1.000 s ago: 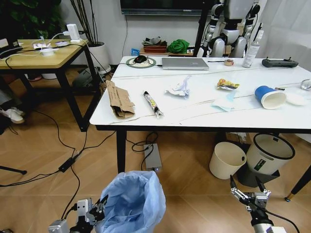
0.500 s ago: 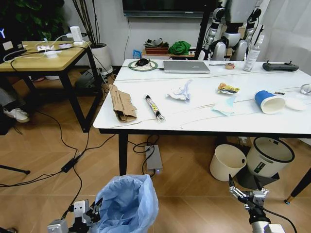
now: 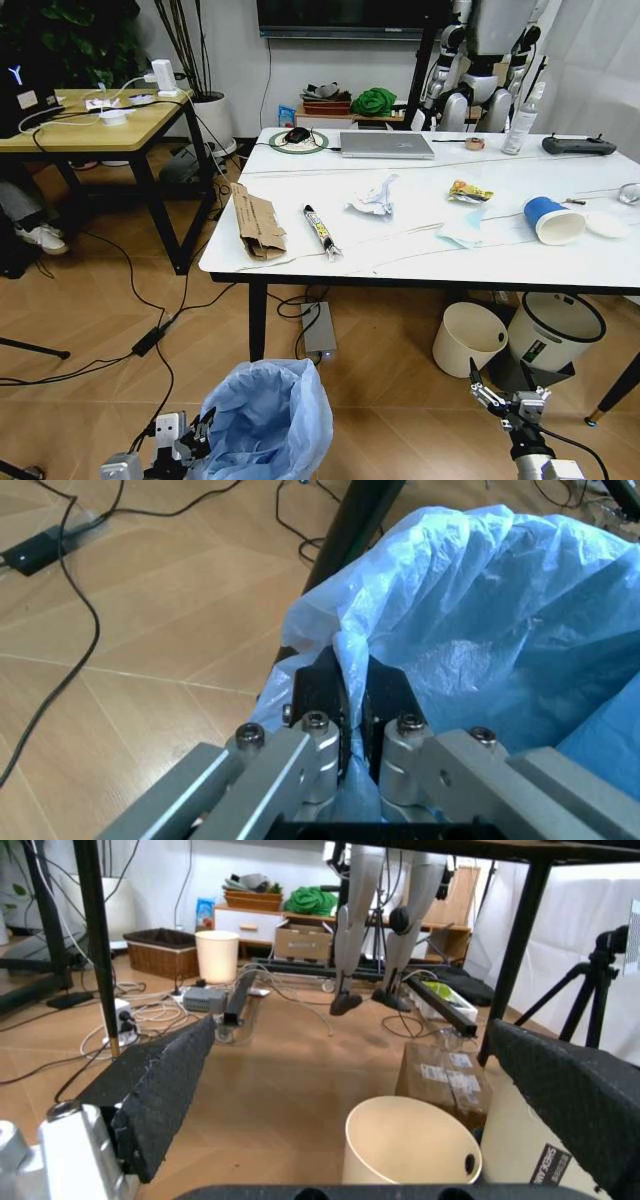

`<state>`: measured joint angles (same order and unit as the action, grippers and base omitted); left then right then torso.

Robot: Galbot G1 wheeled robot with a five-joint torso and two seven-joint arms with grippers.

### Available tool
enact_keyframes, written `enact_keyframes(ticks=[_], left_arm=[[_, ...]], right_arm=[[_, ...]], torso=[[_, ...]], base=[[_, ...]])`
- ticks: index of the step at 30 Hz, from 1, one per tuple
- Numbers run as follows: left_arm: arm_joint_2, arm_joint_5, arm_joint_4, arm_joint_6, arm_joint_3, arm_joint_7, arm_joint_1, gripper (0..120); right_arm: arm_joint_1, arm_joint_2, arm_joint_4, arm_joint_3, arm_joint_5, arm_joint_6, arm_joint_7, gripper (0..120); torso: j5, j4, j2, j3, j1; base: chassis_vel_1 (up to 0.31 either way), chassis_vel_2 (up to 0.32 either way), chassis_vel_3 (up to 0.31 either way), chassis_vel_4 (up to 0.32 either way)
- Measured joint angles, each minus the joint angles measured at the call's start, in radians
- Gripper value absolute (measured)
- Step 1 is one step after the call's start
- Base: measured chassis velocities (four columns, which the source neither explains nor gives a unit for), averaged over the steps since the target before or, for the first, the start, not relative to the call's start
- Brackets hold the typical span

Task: Pick up the trash bin and place the trash from the table into it.

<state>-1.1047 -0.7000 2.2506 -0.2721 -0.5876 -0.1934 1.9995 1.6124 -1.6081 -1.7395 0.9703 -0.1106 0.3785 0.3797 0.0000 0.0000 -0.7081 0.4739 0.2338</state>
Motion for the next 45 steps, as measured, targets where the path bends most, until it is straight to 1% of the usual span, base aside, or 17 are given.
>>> enact_keyframes(ticks=[1, 8, 10, 13, 18, 21, 22, 27, 29, 34, 37, 41, 43, 45], left_arm=[[0.000, 0.000, 0.000, 0.000, 0.000, 0.000, 0.000, 0], [0.002, 0.000, -0.004, 0.001, 0.005, 0.001, -0.005, 0], [0.002, 0.000, -0.004, 0.001, 0.006, 0.001, -0.005, 0], [0.002, 0.001, -0.008, 0.001, 0.011, 0.002, -0.008, 0], [0.005, 0.001, -0.010, 0.001, 0.015, 0.002, -0.013, 0], [0.010, -0.001, -0.012, 0.001, 0.016, 0.002, -0.021, 0], [0.010, -0.001, -0.012, 0.001, 0.016, 0.002, -0.021, 0], [0.012, -0.002, -0.014, 0.001, 0.019, 0.001, -0.021, 0], [0.012, -0.002, -0.014, 0.001, 0.019, 0.002, -0.021, 0], [0.012, -0.002, -0.017, 0.001, 0.023, 0.002, -0.022, 0], [0.012, -0.002, -0.017, 0.001, 0.023, 0.002, -0.022, 0], [0.011, -0.001, -0.017, 0.001, 0.021, 0.004, -0.022, 0], [0.011, 0.000, -0.017, 0.001, 0.019, 0.005, -0.021, 0], [0.012, 0.000, -0.015, 0.001, 0.016, 0.009, -0.020, 0]], right_arm=[[0.000, 0.000, 0.000, 0.000, 0.000, 0.000, 0.000, 100], [0.003, 0.000, -0.007, 0.003, 0.000, -0.001, 0.000, 100], [0.003, 0.000, -0.008, 0.004, 0.000, -0.001, 0.000, 100], [0.006, 0.000, -0.014, 0.011, 0.000, -0.004, -0.007, 100], [0.006, 0.000, -0.017, 0.017, -0.001, -0.007, -0.011, 100], [0.009, 0.000, -0.025, 0.023, -0.004, -0.009, -0.013, 100], [0.009, 0.000, -0.025, 0.023, -0.004, -0.009, -0.013, 100], [0.013, 0.000, -0.028, 0.023, -0.005, -0.009, -0.014, 100], [0.014, 0.000, -0.028, 0.023, -0.005, -0.009, -0.014, 100], [0.015, 0.000, -0.030, 0.023, -0.004, -0.009, -0.014, 100], [0.015, 0.000, -0.030, 0.023, -0.004, -0.009, -0.014, 100], [0.015, 0.000, -0.030, 0.023, -0.004, -0.008, -0.014, 100], [0.015, 0.000, -0.030, 0.023, -0.004, -0.008, -0.014, 100], [0.015, 0.000, -0.030, 0.022, -0.004, -0.008, -0.014, 100]], torso=[[0.0000, 0.0000, 0.000, 0.000, 0.000], [0.0001, 0.0000, -0.036, 0.022, 0.014], [0.0000, 0.0000, -0.039, 0.024, 0.015], [0.0000, 0.0000, -0.059, 0.035, 0.023], [0.0001, 0.0000, -0.071, 0.043, 0.028], [0.0000, 0.0000, -0.088, 0.053, 0.035], [0.0000, 0.0000, -0.088, 0.053, 0.035], [0.0000, -0.0001, -0.116, 0.068, 0.048], [0.0000, 0.0000, -0.120, 0.071, 0.049], [0.0000, 0.0000, -0.149, 0.087, 0.062], [0.0000, 0.0000, -0.157, 0.092, 0.065], [0.0000, 0.0000, -0.182, 0.105, 0.076], [0.0000, 0.0000, -0.185, 0.108, 0.077], [0.0000, -0.0001, -0.198, 0.116, 0.082]], base=[[0.000, 0.000, 0.000, 0.000], [0.000, 0.000, 0.000, 0.000], [0.000, 0.000, 0.000, 0.000], [0.000, 0.000, 0.000, 0.000], [0.000, 0.000, 0.000, 0.000], [0.000, 0.000, 0.000, 0.000], [0.000, 0.000, 0.000, 0.000], [0.000, 0.000, 0.000, 0.000], [0.000, 0.000, 0.000, 0.000], [0.000, 0.000, 0.000, 0.000], [0.000, 0.000, 0.000, 0.000], [0.000, 0.000, 0.000, 0.000], [0.000, 0.000, 0.000, 0.000], [0.000, 0.000, 0.000, 0.000]])
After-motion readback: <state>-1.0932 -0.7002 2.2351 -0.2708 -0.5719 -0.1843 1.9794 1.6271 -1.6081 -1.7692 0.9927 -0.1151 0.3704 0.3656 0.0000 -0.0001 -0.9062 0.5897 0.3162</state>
